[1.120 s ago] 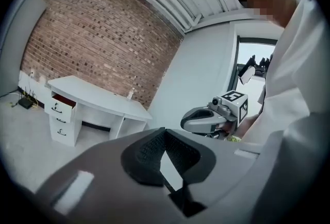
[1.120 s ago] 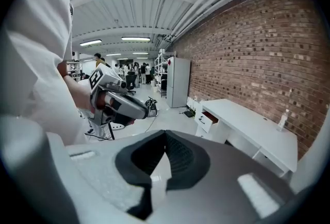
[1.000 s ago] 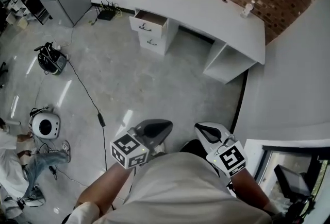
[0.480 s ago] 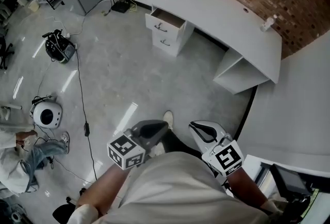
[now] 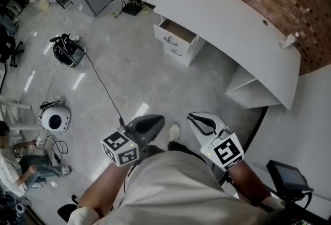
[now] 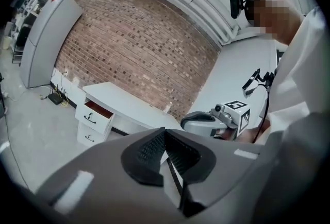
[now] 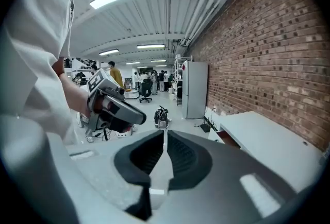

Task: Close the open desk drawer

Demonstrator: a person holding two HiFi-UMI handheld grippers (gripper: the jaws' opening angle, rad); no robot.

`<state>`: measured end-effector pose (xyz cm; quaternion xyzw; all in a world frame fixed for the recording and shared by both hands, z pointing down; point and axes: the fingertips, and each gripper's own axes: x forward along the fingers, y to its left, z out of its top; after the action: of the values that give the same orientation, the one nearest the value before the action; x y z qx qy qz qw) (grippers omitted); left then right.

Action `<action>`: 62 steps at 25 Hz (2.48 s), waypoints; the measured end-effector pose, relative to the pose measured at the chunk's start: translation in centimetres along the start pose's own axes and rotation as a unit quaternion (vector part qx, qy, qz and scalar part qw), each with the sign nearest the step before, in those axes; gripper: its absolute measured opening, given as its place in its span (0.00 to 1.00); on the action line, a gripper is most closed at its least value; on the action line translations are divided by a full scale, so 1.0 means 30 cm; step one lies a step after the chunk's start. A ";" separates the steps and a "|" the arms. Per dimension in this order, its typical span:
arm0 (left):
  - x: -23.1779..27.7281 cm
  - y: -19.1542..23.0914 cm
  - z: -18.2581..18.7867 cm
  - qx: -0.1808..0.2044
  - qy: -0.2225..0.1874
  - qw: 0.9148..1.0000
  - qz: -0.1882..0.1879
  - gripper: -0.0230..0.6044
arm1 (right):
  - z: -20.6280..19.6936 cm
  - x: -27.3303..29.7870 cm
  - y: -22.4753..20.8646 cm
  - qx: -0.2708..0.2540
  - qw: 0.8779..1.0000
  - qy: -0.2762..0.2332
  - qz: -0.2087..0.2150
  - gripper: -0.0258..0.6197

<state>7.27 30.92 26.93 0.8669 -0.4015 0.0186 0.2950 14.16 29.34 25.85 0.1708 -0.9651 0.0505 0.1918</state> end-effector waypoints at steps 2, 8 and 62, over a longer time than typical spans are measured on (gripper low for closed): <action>0.055 0.059 0.038 -0.006 -0.002 1.000 0.006 0.05 | -0.012 0.042 -0.074 0.007 1.000 0.005 0.005 0.07; 0.176 0.209 0.122 -0.022 0.002 1.000 0.010 0.05 | -0.012 0.146 -0.215 0.021 1.000 0.008 0.010 0.07; 1.024 1.841 -0.276 -0.446 0.036 0.894 0.005 0.14 | -0.264 1.208 -0.920 0.145 0.967 0.209 0.011 0.06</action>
<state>-9.29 -13.58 69.45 0.6410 -0.3614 -0.1300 0.6645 -4.88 -6.47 48.08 0.1722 -0.8877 0.2262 0.3622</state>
